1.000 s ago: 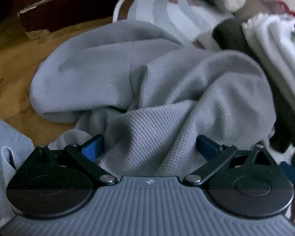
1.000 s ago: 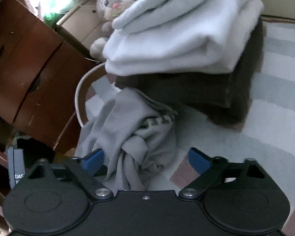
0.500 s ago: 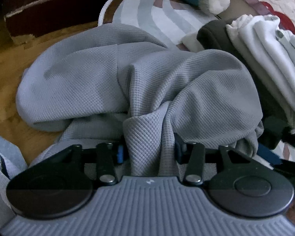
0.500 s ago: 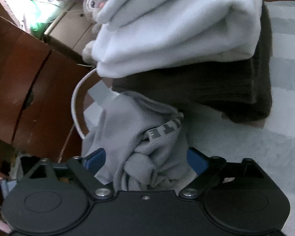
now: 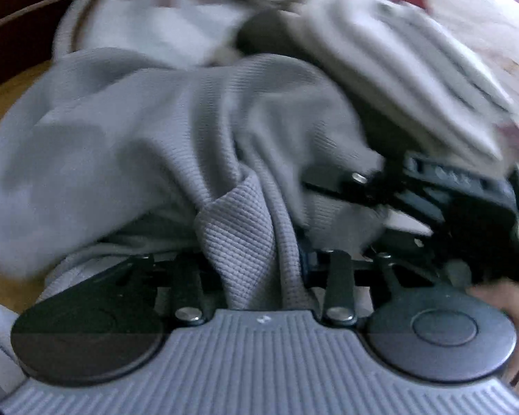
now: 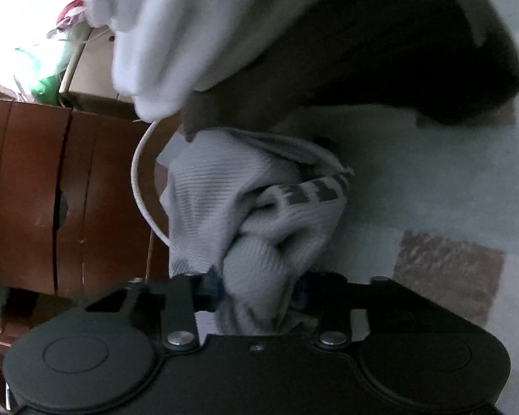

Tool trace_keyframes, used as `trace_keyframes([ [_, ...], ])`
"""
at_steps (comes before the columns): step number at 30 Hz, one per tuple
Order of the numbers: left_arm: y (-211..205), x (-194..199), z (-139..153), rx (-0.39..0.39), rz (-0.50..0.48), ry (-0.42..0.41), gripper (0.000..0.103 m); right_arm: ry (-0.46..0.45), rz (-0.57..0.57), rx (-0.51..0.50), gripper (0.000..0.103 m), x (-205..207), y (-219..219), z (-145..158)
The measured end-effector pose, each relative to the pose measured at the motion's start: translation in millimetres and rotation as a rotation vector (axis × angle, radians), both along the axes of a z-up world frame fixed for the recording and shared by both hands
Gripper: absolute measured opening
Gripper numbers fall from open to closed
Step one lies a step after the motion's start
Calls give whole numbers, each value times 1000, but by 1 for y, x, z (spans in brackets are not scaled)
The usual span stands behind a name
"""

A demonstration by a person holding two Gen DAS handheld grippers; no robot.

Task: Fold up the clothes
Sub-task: 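Reach both grippers into the grey shirt and close on its fabric, then lift the grey shirt with both grippers and carry it onto the open rug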

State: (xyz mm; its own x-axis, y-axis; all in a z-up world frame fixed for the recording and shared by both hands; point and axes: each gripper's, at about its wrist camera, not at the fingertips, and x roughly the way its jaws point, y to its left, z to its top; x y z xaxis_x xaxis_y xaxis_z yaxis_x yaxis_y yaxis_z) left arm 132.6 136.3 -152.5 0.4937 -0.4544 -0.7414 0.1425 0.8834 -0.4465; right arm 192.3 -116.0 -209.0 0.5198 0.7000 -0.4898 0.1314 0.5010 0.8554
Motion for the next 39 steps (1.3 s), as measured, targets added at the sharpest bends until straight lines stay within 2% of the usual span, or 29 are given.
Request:
trace_keyframes([
  [2,-8,-6,5,-63,-96,-17,34,-12,21,-7,38,-9,-7,15],
  [4,-15,-13,10,-164,-195,-24,34,-25,39,-36,36,-23,-20,37],
  [7,-31,-28,23,-264,-344,-69,34,-32,80,-144,34,-45,-38,80],
  [9,-41,-39,31,-303,-419,-91,34,-43,121,-261,33,-60,-44,108],
  [11,-58,-55,41,-277,-465,-136,34,-61,171,-359,33,-81,-46,131],
  [14,-110,-80,57,-140,-505,-220,32,-125,216,-426,33,-121,-61,154],
  [16,-131,-91,67,-151,-528,-248,29,-207,204,-414,33,-144,-75,165],
  [19,-159,-107,84,-184,-567,-291,26,-308,154,-343,32,-180,-110,170],
  [24,-213,-123,92,-126,-599,-317,20,-397,159,-387,27,-193,-153,178],
  [25,-224,-126,92,-111,-599,-319,20,-416,151,-368,26,-196,-164,174],
  [30,-283,-140,96,-9,-596,-341,18,-457,19,-208,24,-217,-218,148],
  [35,-336,-157,105,9,-613,-411,18,-536,-54,-318,24,-245,-238,163],
  [39,-378,-171,135,24,-720,-484,17,-568,-160,-387,23,-274,-268,183],
])
